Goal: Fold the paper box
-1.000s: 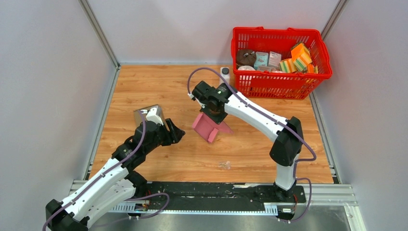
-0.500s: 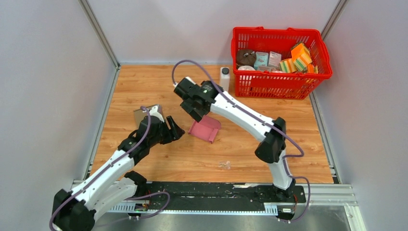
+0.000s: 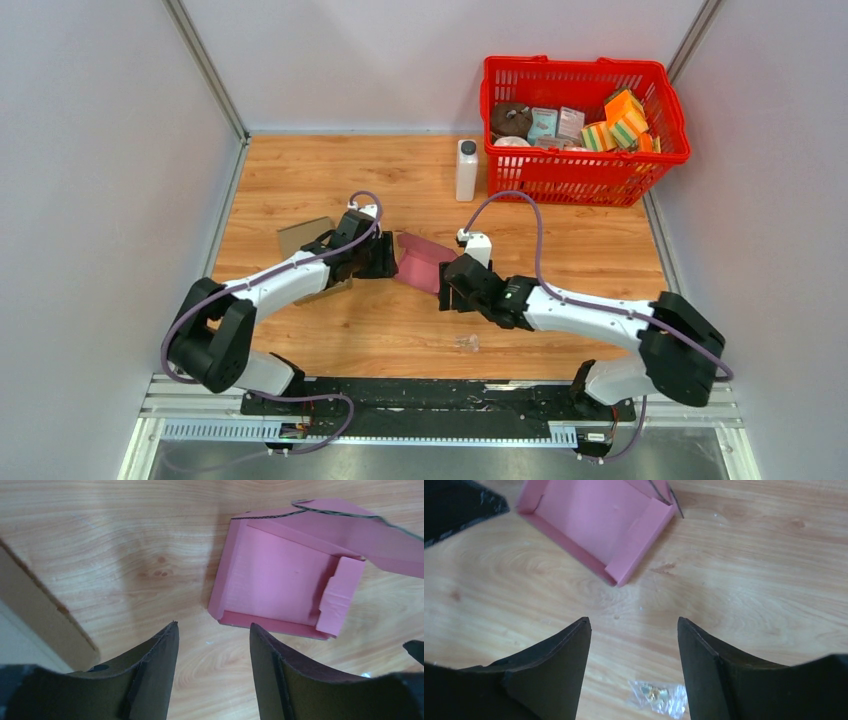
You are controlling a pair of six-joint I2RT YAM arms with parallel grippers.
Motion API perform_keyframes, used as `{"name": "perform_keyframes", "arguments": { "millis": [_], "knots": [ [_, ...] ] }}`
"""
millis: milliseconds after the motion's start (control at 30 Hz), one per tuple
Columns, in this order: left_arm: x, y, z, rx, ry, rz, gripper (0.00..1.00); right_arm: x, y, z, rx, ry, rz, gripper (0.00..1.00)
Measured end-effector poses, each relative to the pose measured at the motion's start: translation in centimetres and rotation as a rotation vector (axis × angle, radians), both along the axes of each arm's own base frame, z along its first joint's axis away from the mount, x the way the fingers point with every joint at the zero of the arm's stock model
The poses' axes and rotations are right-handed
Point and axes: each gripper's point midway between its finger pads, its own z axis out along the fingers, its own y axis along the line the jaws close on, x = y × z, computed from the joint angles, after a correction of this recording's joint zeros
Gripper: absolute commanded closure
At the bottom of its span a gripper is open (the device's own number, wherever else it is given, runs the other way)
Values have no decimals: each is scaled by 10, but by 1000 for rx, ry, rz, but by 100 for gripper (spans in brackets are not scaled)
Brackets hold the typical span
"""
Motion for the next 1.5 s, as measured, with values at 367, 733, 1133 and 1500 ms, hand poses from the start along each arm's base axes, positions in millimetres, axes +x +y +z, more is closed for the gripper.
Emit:
{"name": "perform_keyframes", "arguments": {
  "millis": [367, 733, 1133, 1500],
  "knots": [
    [8, -13, -25, 94, -37, -31, 62, 41, 12, -39, -9, -19, -194, 66],
    [13, -14, -22, 128, -87, 10, 66, 73, 20, -42, -56, -51, -245, 67],
    [11, -12, -26, 130, -80, 33, 70, 64, 9, -44, -119, -15, -219, 63],
    [4, -16, -30, 110, -61, 43, 70, 62, 10, -59, -147, 14, -216, 71]
  ]
}}
